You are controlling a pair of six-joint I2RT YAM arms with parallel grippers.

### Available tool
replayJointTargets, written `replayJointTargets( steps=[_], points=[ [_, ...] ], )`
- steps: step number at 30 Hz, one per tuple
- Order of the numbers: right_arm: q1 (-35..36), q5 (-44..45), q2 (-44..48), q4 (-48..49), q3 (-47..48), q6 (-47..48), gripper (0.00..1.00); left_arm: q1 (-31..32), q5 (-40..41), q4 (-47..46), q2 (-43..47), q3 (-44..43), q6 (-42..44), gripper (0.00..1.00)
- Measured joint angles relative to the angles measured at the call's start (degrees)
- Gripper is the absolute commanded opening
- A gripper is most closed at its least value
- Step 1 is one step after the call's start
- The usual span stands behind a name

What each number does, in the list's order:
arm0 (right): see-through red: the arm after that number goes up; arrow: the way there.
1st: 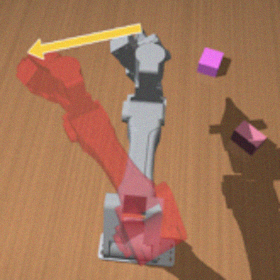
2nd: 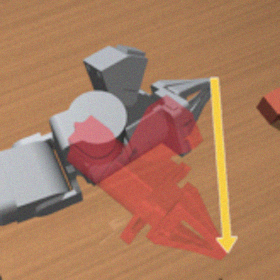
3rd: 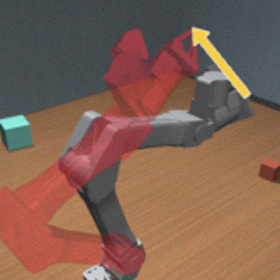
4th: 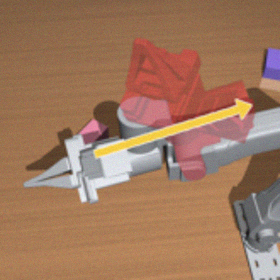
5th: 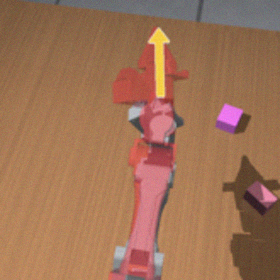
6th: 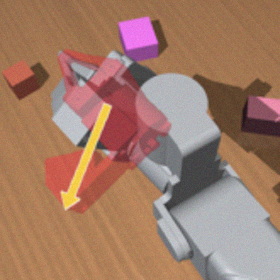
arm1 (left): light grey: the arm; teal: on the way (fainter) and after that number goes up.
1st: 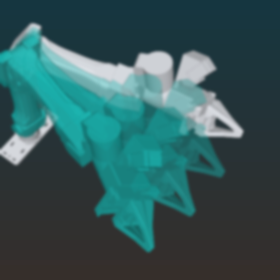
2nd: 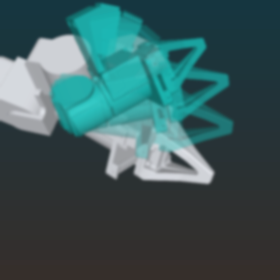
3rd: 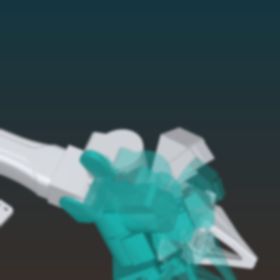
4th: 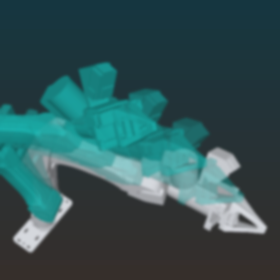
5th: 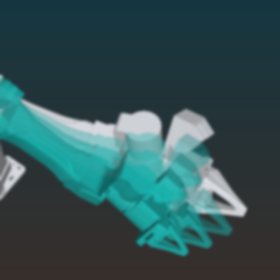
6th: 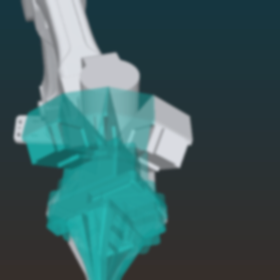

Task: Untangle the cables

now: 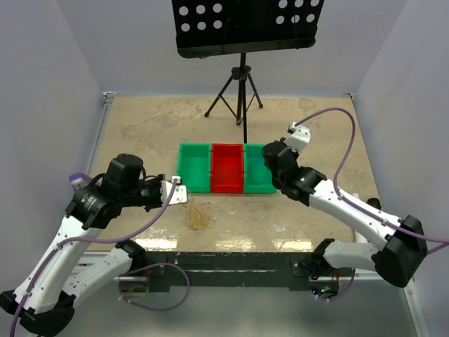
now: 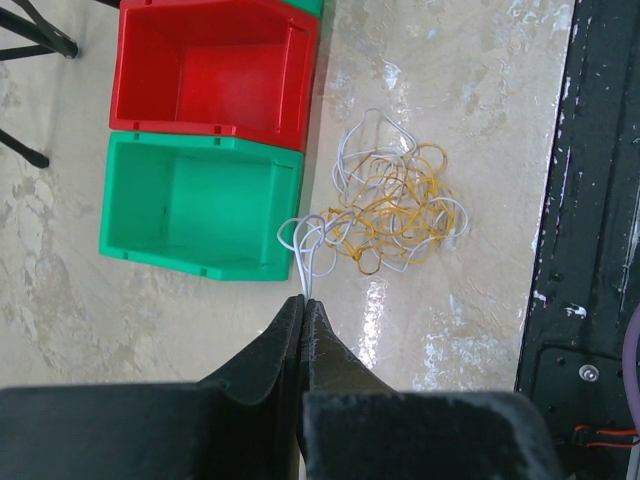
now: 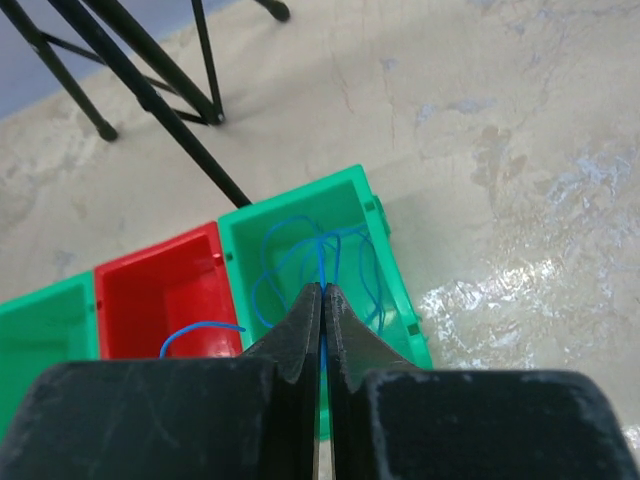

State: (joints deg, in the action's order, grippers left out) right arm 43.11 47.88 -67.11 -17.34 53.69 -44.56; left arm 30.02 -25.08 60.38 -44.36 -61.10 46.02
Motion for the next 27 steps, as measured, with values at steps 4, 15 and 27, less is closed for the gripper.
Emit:
replayJointTargets(
  steps=[4,15,27],
  points=[
    [0.0,-0.5,-4.5,-0.5,0.1,0.0,0.0,0.0,0.4,0.0,0.0,0.1,0.0,0.0],
    [-0.2,4.1,-23.5,-1.4,7.5,2.5,0.0,0.0,1.3,-0.6,0.3,1.4,0.0,0.0],
    [-3.3,10.6,-27.4,1.8,8.9,10.2,0.0,0.0,1.7,-0.9,0.6,2.0,0.1,0.0]
  ],
)
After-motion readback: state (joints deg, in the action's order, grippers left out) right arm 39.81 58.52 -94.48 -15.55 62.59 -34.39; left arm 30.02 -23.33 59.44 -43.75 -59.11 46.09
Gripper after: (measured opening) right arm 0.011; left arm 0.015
